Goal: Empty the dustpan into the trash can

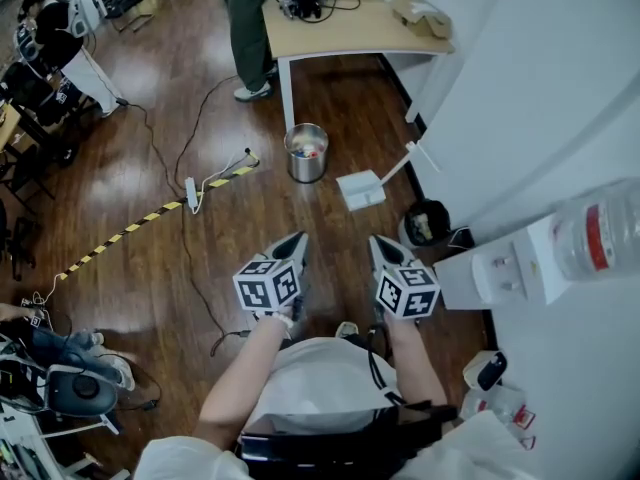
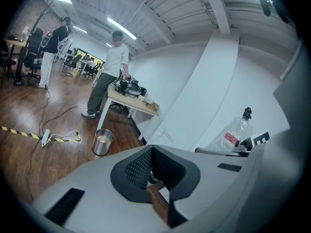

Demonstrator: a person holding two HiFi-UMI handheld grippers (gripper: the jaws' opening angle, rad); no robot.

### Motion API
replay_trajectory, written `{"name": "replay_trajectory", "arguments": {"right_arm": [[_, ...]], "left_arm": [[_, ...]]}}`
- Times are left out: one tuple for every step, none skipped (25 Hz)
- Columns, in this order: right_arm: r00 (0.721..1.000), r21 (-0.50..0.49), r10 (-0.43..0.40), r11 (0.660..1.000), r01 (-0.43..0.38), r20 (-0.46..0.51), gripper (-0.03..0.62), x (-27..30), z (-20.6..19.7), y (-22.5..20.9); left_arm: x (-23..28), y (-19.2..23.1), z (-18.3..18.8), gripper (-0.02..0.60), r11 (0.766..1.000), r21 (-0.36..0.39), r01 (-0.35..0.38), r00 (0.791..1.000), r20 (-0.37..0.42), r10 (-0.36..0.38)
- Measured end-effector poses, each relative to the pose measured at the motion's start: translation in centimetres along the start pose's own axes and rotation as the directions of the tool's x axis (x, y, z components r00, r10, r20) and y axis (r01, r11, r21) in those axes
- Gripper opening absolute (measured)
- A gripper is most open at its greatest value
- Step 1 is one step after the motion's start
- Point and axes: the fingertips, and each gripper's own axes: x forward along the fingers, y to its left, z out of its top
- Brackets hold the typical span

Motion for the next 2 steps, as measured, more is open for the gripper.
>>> {"name": "replay_trajectory", "arguments": {"right_arm": [[1.000,0.001,0.001,1.000,-0.001,-0.001,-0.002,0.03,0.01,-0.01],[1.000,0.002,0.002,1.000,-0.002,-0.002,-0.002,0.07,0.03,-0.01]], "left_arm": [[0.00,0.04,0.02,-0.012,1.000,-0.001,-0.001,1.000,0.000,0.001],[0.00,0.08,0.05,-0.012,1.000,-0.001,-0.002,1.000,0.000,0.002]]}}
